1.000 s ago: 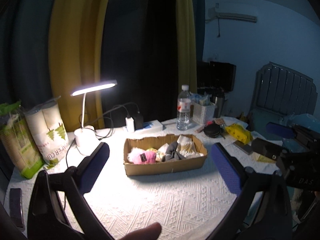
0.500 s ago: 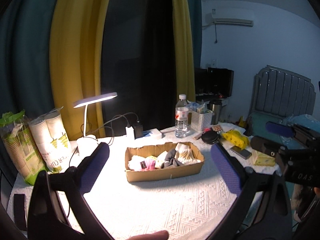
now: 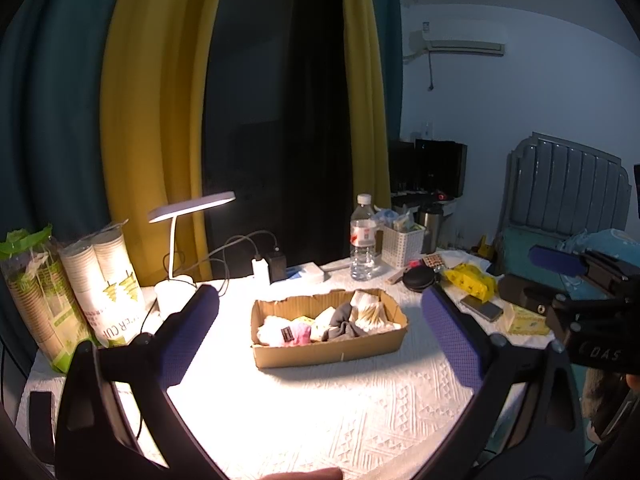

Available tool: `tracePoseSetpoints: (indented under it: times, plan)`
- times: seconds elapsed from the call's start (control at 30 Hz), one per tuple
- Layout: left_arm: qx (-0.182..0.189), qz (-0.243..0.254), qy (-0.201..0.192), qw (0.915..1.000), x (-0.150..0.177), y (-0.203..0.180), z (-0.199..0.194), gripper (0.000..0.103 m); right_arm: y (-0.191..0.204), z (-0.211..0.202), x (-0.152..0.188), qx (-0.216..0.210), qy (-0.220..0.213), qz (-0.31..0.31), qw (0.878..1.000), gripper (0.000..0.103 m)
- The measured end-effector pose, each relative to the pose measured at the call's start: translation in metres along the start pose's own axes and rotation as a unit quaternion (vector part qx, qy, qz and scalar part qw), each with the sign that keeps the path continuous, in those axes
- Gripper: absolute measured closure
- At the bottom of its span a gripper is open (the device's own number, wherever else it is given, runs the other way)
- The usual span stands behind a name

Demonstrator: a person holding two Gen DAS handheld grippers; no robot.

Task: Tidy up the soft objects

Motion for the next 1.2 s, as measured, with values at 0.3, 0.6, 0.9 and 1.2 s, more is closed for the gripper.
tracePoseSetpoints:
  times: [0.3, 0.6, 0.9, 1.2]
  plan:
    - [0.001, 0.001, -0.001, 1.0, -0.0009, -0.0012, 0.0001, 0.001, -0.0008, -0.0002, -0.0007, 0.0, 0.001, 0.0, 1.0, 0.03]
    - [0.003, 0.002, -0.001, 1.0, -0.0018, -0.0024, 0.0008, 0.001, -0.002, -0.0007, -0.0011, 0.001, 0.001, 0.0, 1.0, 0.03]
    - [0.003, 0.003, -0.001, 1.0, -0.0018, -0.0024, 0.001, 0.001, -0.0026, -0.0006, -0.0007, 0.001, 0.002, 0.001, 1.0, 0.03]
    - [0.003, 0.003, -0.002, 1.0, -0.002, -0.0026, 0.001, 0.001, -0.0035, -0.0018, 0.0006, 0.002, 0.003, 0.002, 1.0, 0.03]
Point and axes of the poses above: each gripper's, at about its wrist camera, not at the fingertips, and z roughly the way its jaws point, y to its left, x to its underside, the point moved 4 cm from there along z, roughly the way its jaws point, and after that the axes turned 1 degree about x, right-handed, at the moved point
